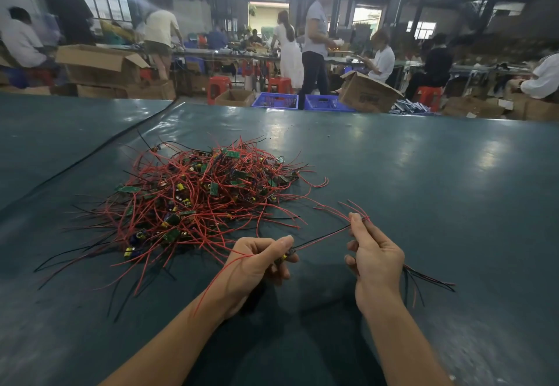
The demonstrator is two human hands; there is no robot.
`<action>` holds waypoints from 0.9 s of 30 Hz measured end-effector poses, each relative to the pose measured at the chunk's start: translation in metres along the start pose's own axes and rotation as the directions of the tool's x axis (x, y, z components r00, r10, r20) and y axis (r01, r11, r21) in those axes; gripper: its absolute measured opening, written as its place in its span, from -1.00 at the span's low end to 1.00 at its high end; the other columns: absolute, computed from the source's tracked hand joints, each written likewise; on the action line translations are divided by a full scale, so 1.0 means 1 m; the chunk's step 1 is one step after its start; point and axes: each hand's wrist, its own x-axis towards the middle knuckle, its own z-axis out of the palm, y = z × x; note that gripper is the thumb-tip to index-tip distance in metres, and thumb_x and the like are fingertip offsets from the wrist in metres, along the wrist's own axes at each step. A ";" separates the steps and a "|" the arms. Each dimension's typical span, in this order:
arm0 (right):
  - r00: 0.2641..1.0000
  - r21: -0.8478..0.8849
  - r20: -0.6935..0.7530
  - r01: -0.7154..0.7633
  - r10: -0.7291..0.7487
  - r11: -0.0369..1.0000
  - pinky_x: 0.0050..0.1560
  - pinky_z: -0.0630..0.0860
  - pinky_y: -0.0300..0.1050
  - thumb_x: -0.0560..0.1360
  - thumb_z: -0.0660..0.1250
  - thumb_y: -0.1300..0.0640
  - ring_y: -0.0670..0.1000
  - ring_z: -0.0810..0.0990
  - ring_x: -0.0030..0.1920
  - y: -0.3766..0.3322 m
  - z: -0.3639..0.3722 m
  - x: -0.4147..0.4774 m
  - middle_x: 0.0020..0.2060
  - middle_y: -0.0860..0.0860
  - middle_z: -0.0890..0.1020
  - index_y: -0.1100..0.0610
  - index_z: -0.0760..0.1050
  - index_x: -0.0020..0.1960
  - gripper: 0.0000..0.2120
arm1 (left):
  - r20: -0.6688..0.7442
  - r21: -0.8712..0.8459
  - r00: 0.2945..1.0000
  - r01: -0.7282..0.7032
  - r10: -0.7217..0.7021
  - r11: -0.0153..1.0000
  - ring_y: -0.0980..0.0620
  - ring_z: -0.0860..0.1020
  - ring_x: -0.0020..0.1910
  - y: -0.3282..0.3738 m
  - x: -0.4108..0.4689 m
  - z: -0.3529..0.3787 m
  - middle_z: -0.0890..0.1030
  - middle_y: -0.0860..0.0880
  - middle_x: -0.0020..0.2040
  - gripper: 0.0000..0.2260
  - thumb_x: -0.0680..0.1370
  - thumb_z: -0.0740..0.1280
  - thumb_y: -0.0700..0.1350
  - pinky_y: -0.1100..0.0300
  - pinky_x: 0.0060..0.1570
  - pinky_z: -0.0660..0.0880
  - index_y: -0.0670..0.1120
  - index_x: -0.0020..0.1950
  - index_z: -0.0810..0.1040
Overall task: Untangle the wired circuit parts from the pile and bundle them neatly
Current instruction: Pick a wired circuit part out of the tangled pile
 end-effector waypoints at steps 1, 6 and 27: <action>1.000 0.003 -0.001 0.002 -0.001 1.000 -0.57 0.35 -0.31 0.47 0.49 0.10 -0.19 0.43 -0.53 0.000 0.000 -0.001 -0.48 -0.15 0.55 -0.04 0.69 -0.37 -0.76 | -0.012 -0.006 1.000 -0.007 0.007 1.000 0.09 0.49 -0.48 0.000 0.000 0.000 0.58 -0.08 -0.44 -0.63 0.40 0.40 0.20 0.31 -0.43 0.42 -0.10 -0.31 0.69; 1.000 0.020 -0.009 0.011 -0.011 1.000 -0.57 0.33 -0.31 0.49 0.47 0.10 -0.18 0.40 -0.54 -0.002 0.000 -0.003 -0.48 -0.14 0.56 -0.04 0.69 -0.38 -0.74 | -0.057 -0.072 0.998 -0.045 0.041 0.996 0.07 0.48 -0.46 -0.001 0.002 -0.002 0.57 -0.14 -0.37 -0.70 0.35 0.42 0.14 0.29 -0.40 0.44 -0.09 -0.26 0.71; 0.932 -0.030 0.361 -0.014 0.024 0.999 -0.56 0.22 -0.31 0.41 0.28 -0.31 -0.12 0.28 -0.53 -0.003 0.006 -0.021 -0.46 -0.06 0.48 0.09 0.73 -0.19 -0.51 | 0.014 -0.378 0.994 0.107 -0.110 0.919 0.07 0.49 -0.45 0.002 0.003 -0.002 0.55 -0.05 -0.35 -0.67 0.40 0.26 0.18 0.21 -0.36 0.38 -0.08 -0.24 0.56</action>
